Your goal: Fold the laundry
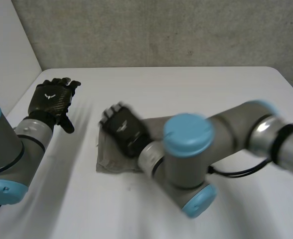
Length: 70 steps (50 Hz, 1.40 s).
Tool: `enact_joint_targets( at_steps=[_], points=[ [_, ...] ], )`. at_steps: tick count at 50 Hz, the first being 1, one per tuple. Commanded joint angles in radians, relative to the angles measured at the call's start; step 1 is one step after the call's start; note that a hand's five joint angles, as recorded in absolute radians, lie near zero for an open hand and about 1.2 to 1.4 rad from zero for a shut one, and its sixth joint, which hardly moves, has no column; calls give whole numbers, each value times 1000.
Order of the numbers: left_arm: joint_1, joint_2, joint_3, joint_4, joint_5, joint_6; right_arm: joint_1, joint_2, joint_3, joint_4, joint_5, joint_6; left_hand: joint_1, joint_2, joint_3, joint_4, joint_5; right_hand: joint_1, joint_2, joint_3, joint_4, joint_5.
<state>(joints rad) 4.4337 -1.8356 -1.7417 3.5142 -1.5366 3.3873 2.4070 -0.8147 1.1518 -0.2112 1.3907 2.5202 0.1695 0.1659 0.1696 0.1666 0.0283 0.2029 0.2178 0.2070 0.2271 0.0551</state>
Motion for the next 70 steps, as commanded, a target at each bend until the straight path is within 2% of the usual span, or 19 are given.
enact_joint_targets(
  at_steps=[1,5,13,17,19,20,26,27,30,39,42,47,52,61,63,66,68,69,70],
  points=[
    [-30,-1,-12,0,1,1,-186,-250,160,52,83,247,5,9,5,8,-28,-28,-43,-32,-53,-55],
    [-51,-4,-12,0,1,1,-316,-304,288,140,64,357,5,9,5,8,-28,-28,-43,-32,-53,-55],
    [-57,-13,-12,3,1,1,-460,-305,490,125,-33,361,5,9,5,8,-28,2,-12,-2,-22,-24],
    [-57,-19,-12,3,1,1,-505,-288,572,6,-84,371,5,9,5,8,-28,255,240,251,231,228],
    [-57,-19,-12,3,0,1,-508,-268,606,-78,-113,378,5,9,5,8,-28,480,465,476,456,453],
    [-57,-19,-12,3,0,1,-508,-268,606,-79,-113,378,5,9,5,8,-28,481,466,477,457,454],
    [-59,-19,-16,3,0,3,-508,-232,605,-128,-128,402,5,9,5,8,-28,945,930,941,921,918],
    [-59,-17,-16,3,0,3,-509,-230,600,-131,-122,416,5,9,5,8,-28,1191,1176,1187,1167,1164],
    [-57,-16,-18,3,0,3,-514,-245,595,-143,-116,433,5,9,5,8,-28,1193,1178,1189,1169,1167],
    [-57,-7,-18,3,-2,3,-496,-320,497,-136,-67,342,5,9,5,8,-28,1193,1178,1189,1169,1167],
    [-57,-5,-16,3,-2,3,-440,-322,405,-88,-50,292,5,9,5,8,-28,1193,1178,1189,1169,1167],
    [-56,-4,-16,2,-3,3,-185,-217,165,36,-62,181,5,9,5,8,-28,1193,1178,1189,1169,1167],
    [-56,19,-13,-1,-8,3,-62,-114,77,64,-100,115,5,9,5,8,-28,1193,1178,1189,1169,1167],
    [-45,68,-13,-12,-8,-5,3,6,75,39,-196,117,5,9,5,8,-28,1174,1159,1170,1150,1147],
    [-48,71,-13,-12,-7,-5,-2,-18,85,41,-178,140,5,9,5,8,-28,110,96,106,86,84],
    [-54,70,-12,-12,-5,-6,-5,-57,88,41,-153,177,5,9,5,8,-28,-21,-36,-25,-45,-48],
    [-65,70,1,-18,-3,-6,-84,-153,100,41,-64,338,5,9,5,8,-28,-28,-43,-32,-53,-55],
    [-65,70,1,-18,-3,-6,-85,-153,100,41,-64,339,5,9,5,8,-28,-28,-43,-32,-53,-55],
    [-77,70,7,-29,-2,-11,-147,-197,115,44,-32,445,5,9,5,8,-28,-28,-43,-32,-53,-55]
  ],
)
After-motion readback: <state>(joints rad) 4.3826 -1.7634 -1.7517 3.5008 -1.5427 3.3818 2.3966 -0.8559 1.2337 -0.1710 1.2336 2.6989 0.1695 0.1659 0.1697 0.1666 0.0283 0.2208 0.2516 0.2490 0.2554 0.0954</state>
